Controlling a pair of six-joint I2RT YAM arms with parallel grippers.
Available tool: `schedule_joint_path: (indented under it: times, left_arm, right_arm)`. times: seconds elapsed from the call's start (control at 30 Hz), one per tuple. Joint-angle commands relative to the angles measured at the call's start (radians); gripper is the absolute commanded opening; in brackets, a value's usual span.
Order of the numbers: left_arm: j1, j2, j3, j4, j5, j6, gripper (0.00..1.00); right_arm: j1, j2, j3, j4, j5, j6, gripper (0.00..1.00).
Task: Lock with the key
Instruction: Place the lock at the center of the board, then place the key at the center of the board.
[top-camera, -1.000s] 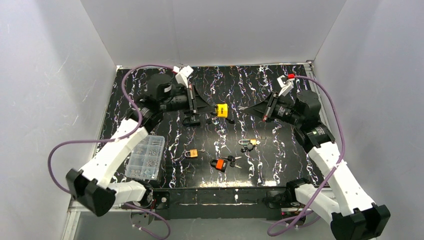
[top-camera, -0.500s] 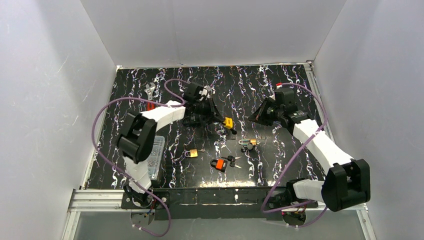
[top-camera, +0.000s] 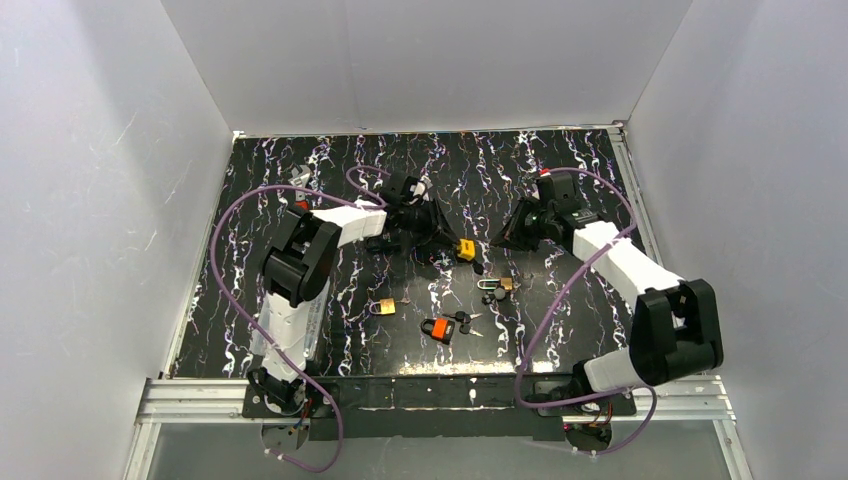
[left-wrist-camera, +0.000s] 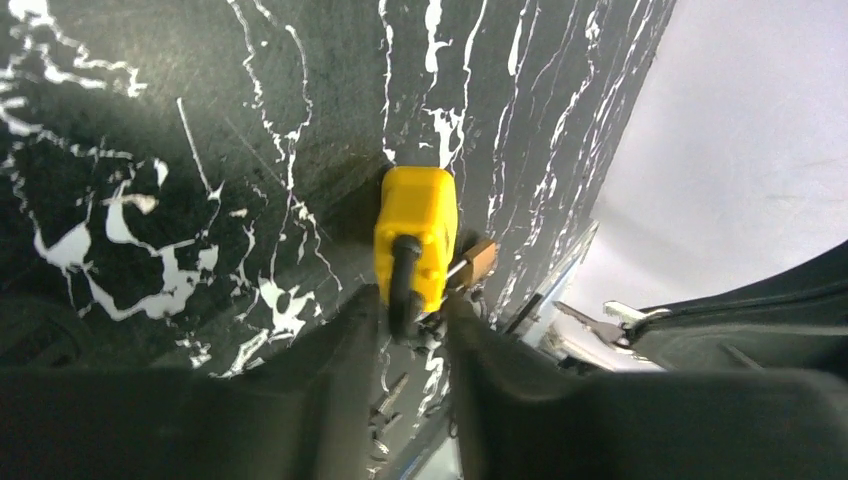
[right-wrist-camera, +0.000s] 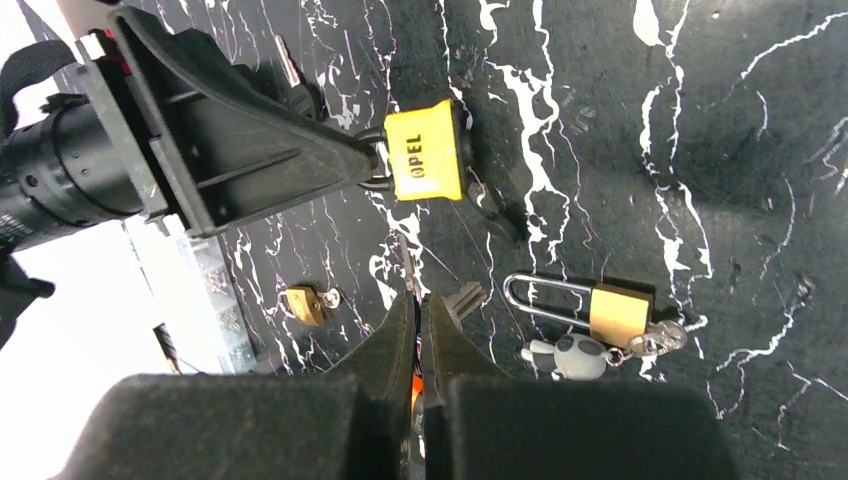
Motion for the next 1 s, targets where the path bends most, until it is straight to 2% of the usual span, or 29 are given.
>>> schedule_joint_path:
  times: [0.0, 0.13, 0.23, 0.37, 0.5, 0.73, 0.97]
  left_arm:
    - [-0.004, -0.027, 0.062, -0.165, -0.042, 0.089, 0.42]
    - [-0.004, -0.038, 0.081, -0.258, -0.094, 0.158, 0.57]
    - [-0.004, -0.066, 0.097, -0.324, -0.144, 0.207, 0.72]
    - [-0.004, -0.145, 0.108, -0.395, -0.203, 0.265, 0.85]
    - [-0.004, -0.272, 0.045, -0.391, -0.208, 0.284, 0.87]
    - [-0.012, -0.530, -0.176, -0.347, -0.186, 0.296, 0.89]
    - [-0.012, -0.709, -0.281, -0.365, -0.180, 0.304, 0.91]
  right_arm:
    - [-0.005, 0.059, 0.066, 0.009, -0.043, -0.027, 0.01]
    - [-0.005, 0.128, 0.103, 0.003, -0.062, -0.025, 0.01]
    - [-0.002, 0.176, 0.123, 0.003, -0.073, -0.020, 0.01]
    - [0.001, 0.234, 0.150, -0.010, -0.062, -0.027, 0.01]
    - [0.003, 0.291, 0.183, -0.018, -0.064, -0.035, 0.03]
    - [0.004, 0.372, 0.225, -0.028, -0.067, -0.048, 0.18]
    - [0.007, 0.410, 0.237, -0.023, -0.082, -0.055, 0.35]
